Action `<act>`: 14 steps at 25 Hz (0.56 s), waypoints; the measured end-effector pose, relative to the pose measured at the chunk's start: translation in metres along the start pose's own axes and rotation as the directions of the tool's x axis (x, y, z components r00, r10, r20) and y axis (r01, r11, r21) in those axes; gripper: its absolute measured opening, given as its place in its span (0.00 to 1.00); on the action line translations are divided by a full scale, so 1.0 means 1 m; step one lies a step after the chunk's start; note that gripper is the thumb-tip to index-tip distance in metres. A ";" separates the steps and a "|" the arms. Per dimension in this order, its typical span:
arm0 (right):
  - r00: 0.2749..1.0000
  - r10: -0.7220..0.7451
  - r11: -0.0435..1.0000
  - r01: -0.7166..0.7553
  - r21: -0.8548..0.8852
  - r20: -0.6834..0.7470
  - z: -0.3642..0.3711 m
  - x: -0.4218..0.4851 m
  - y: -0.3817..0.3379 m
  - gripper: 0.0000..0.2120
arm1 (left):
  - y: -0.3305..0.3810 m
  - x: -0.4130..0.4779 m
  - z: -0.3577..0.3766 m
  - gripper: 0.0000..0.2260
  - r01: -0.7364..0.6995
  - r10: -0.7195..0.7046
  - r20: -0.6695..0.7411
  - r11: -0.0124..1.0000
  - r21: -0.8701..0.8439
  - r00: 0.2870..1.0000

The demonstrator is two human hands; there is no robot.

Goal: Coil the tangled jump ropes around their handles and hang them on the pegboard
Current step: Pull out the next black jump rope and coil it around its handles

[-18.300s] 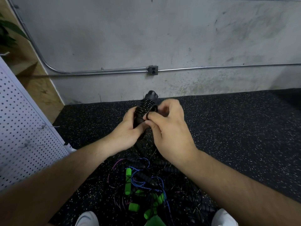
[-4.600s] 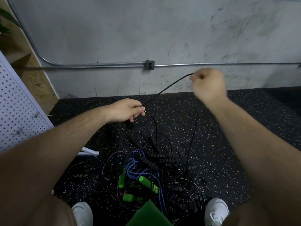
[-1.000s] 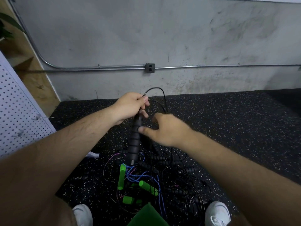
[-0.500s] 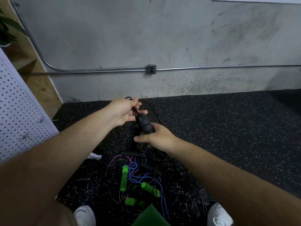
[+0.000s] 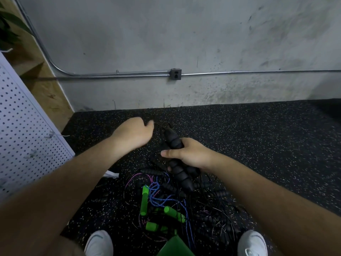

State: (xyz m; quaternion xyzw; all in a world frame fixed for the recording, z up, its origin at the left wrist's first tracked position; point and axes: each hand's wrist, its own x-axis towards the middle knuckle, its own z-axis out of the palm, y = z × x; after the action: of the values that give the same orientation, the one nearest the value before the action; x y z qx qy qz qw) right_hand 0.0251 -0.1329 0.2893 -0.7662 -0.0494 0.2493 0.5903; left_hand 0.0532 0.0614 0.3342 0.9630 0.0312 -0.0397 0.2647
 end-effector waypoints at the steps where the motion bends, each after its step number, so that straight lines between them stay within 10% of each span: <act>1: 1.000 0.026 1.000 -0.026 -0.015 0.001 -0.005 0.000 -0.002 0.19 | -0.004 -0.003 0.000 0.20 -0.155 0.167 -0.040 0.965 0.214 0.985; 4: 0.998 0.027 0.977 -0.016 -0.210 0.048 -0.016 0.001 -0.011 0.20 | -0.006 -0.019 0.012 0.41 -0.620 0.587 0.202 0.728 0.293 0.784; 7: 0.994 0.027 0.934 0.011 -0.357 0.102 -0.019 0.001 -0.025 0.18 | -0.009 -0.011 0.039 0.41 -0.729 0.731 0.213 0.517 0.448 0.649; 14: 0.969 -0.188 0.610 -0.013 -0.792 -0.160 -0.032 0.004 -0.021 0.41 | -0.016 0.012 0.036 0.25 -0.434 0.465 0.039 0.789 0.435 0.884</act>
State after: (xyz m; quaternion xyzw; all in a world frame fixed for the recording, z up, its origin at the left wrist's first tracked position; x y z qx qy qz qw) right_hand 0.0472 -0.1534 0.3137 -0.9669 -0.1234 0.0837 0.2070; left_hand 0.0620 0.0577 0.2942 0.9776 -0.1989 0.0523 0.0454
